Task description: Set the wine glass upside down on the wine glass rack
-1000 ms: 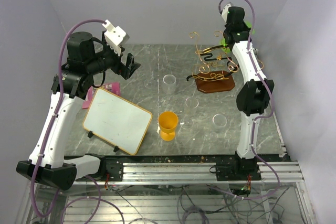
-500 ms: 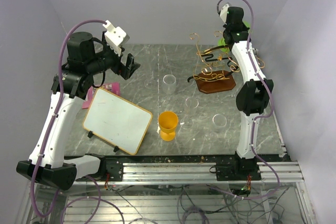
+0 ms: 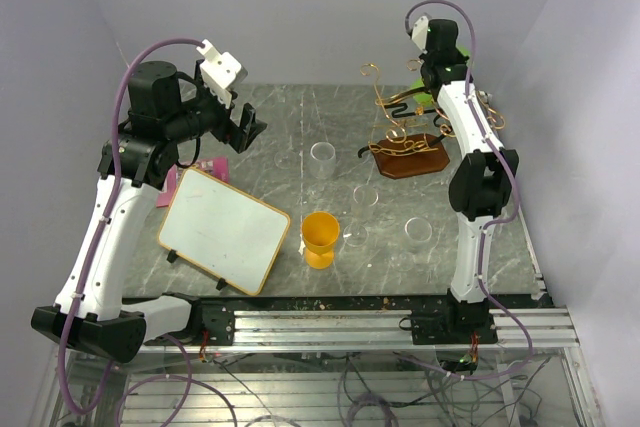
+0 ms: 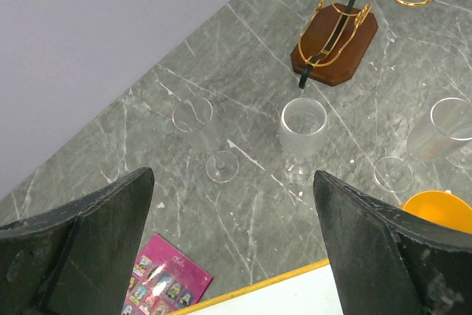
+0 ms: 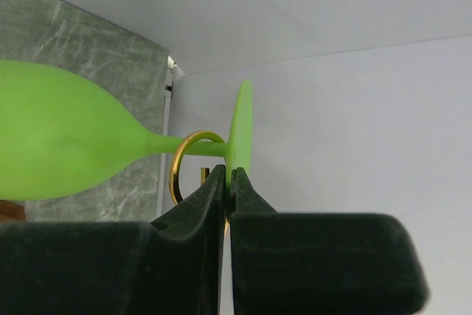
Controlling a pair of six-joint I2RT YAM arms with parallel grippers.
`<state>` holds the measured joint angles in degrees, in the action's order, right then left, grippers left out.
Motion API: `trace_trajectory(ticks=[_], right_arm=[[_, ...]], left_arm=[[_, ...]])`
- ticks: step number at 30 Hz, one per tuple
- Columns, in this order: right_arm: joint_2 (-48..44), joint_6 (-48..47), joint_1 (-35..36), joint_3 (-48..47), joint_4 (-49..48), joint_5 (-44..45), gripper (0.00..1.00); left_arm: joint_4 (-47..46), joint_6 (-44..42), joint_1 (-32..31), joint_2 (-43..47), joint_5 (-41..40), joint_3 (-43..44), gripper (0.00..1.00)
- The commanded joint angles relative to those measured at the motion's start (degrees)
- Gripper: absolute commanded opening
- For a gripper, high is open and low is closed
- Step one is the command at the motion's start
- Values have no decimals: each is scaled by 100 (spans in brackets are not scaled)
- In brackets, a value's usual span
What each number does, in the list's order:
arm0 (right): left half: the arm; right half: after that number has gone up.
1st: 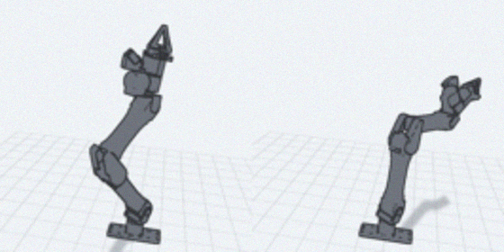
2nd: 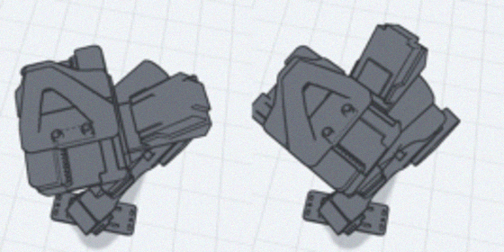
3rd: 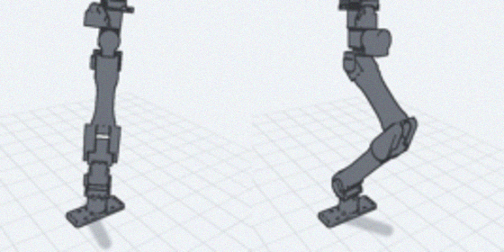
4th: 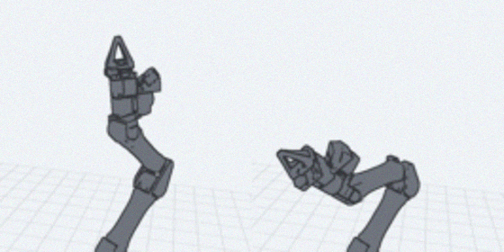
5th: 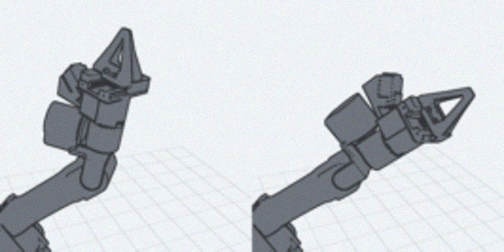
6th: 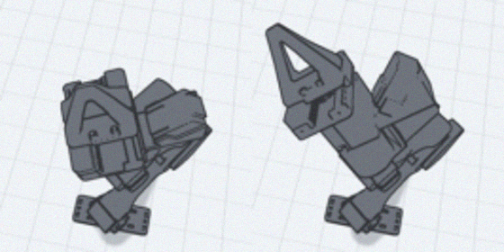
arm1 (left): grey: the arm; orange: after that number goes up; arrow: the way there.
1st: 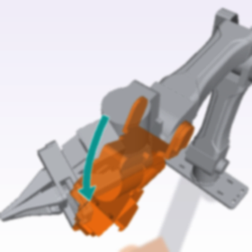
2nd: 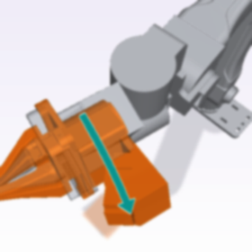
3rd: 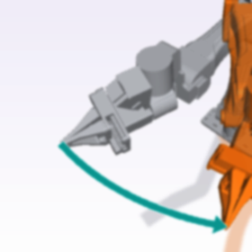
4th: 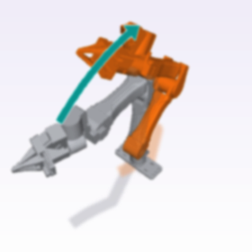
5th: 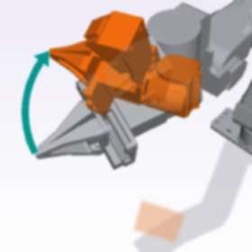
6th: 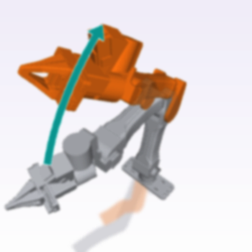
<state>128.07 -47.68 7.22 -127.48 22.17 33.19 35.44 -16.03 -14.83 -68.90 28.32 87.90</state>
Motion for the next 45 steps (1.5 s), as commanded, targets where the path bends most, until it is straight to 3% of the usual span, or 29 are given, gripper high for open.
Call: trace_trajectory(ticks=[1,12,26,45], right_arm=[[-88,-37,24,50,-154,-181,0],[-255,-30,24,106,-229,-315,0],[-748,-827,25,1107,-1204,-702,1],[-990,-970,22,1313,-976,-905,3]], left_arm=[[-28,-63,15,28,36,0,100],[-13,-92,18,17,51,-1,100],[33,-130,15,-1,59,-18,99],[24,-156,15,26,38,-49,100]])
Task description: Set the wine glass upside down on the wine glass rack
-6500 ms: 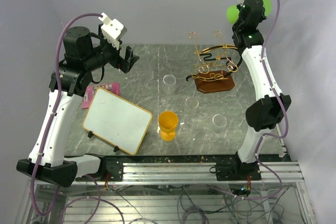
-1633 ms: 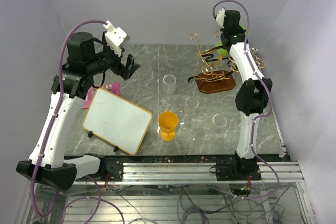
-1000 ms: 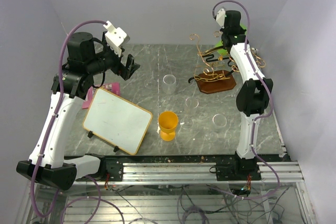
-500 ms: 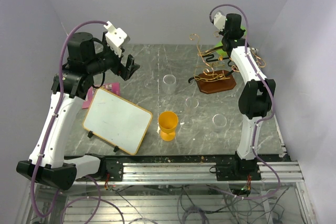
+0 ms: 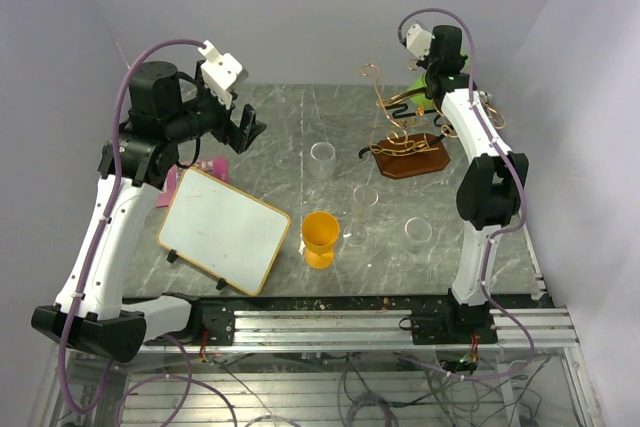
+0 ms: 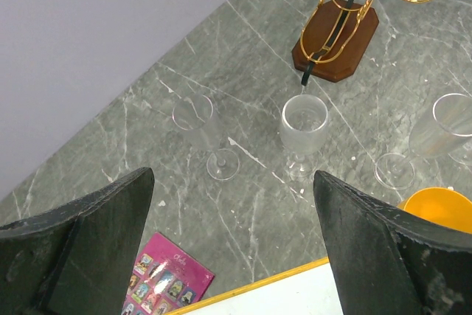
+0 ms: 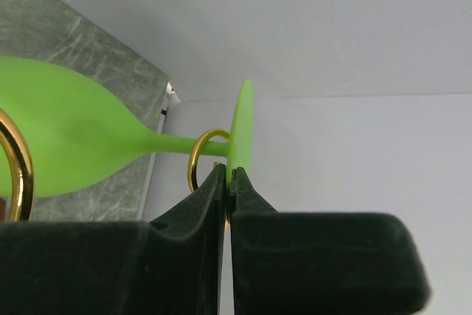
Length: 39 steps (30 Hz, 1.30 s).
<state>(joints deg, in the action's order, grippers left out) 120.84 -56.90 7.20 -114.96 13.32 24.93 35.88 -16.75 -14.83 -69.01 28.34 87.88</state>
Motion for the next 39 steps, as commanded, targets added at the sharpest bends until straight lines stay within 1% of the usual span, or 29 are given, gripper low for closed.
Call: trace_trajectory(ticks=[1,6,16,27,39], right_arm=[[-271,-49,22,61,-73,-76,3],[-295,-24,18,93,104,-46,4],[-420,19,-17,323,148,97,6],[-441,387,-26,296,408,164,8],[-475,709,-26,396,524,112,16]], left_arm=[[-11,-85,15,37,35,-51,100],[-10,-97,15,37,41,-73,100],[-38,-58,15,59,79,-101,100],[-63,-45,15,90,76,-139,100],[-63,-80,15,129,42,-191,100]])
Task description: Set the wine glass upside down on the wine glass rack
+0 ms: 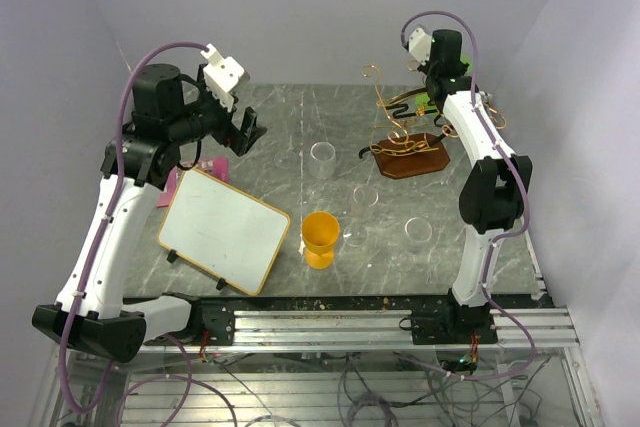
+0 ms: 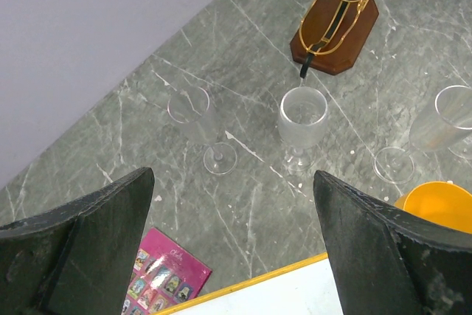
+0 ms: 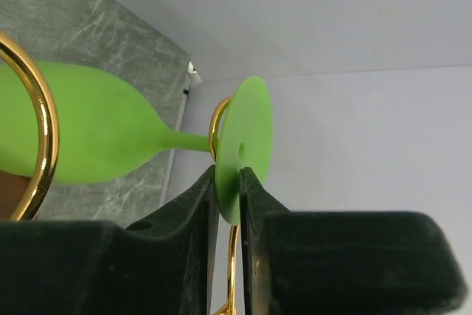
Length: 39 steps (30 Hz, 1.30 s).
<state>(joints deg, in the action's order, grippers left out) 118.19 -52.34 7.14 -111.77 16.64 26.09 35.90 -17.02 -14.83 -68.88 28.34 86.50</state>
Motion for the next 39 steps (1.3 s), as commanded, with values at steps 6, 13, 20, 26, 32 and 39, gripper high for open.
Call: trace_trajectory(ticks=[6,13,20,26,32,39], right_arm=[[-432,397,-19,175,217,-60,24],[-422,600,-20,113,199,-46,32],[-332,670,-19,49,10,139,33],[-279,701,-19,-160,8,186,33],[-279,686,-76,-314,22,125,29],[-37,863,-136,-587,224,-68,27]], left_arm=[[-74,-50,15,129,57,-72,100],[-65,-37,15,146,82,-71,100],[-49,-49,20,154,70,-76,100],[-39,-66,16,143,62,-81,100],[-30,-81,13,123,58,-72,100],[-39,-86,14,103,55,-83,99]])
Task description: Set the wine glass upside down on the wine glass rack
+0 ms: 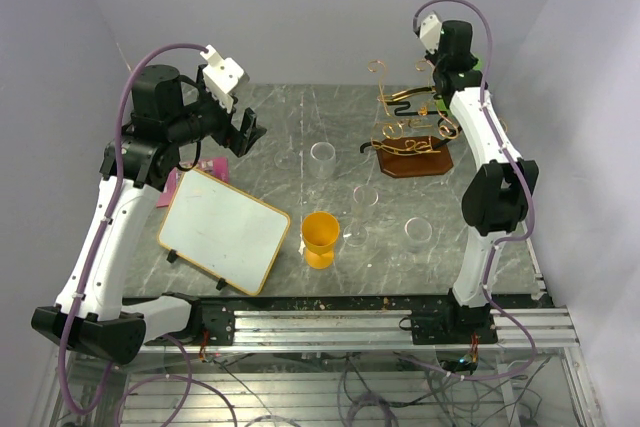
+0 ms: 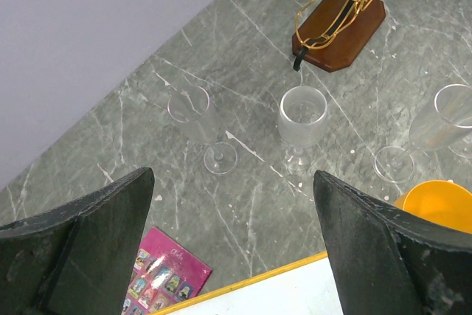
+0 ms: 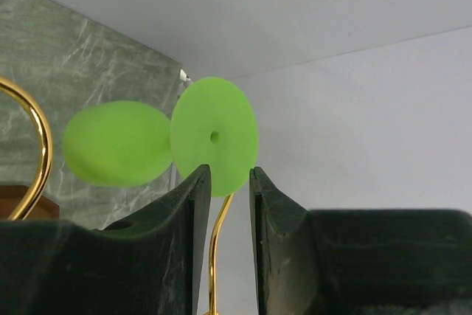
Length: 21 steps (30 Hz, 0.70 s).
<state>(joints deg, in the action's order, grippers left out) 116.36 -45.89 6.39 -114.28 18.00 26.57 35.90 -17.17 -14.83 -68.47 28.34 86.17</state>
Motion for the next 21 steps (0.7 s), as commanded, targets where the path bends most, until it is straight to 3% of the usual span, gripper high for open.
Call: trace_trajectory(ticks=[1,14,21], right_arm=[[158,310,-63,-386,140,-162,27],[-30,1198,-135,-803,744,-951,27],[-830,1778,-142,-380,908,-1298,32]], left_arm=[[-39,-77,15,62,49,-56,100],[-142,-15,14,19,-6,-184,100],[-543,461,20,-75,-502,-412,99]])
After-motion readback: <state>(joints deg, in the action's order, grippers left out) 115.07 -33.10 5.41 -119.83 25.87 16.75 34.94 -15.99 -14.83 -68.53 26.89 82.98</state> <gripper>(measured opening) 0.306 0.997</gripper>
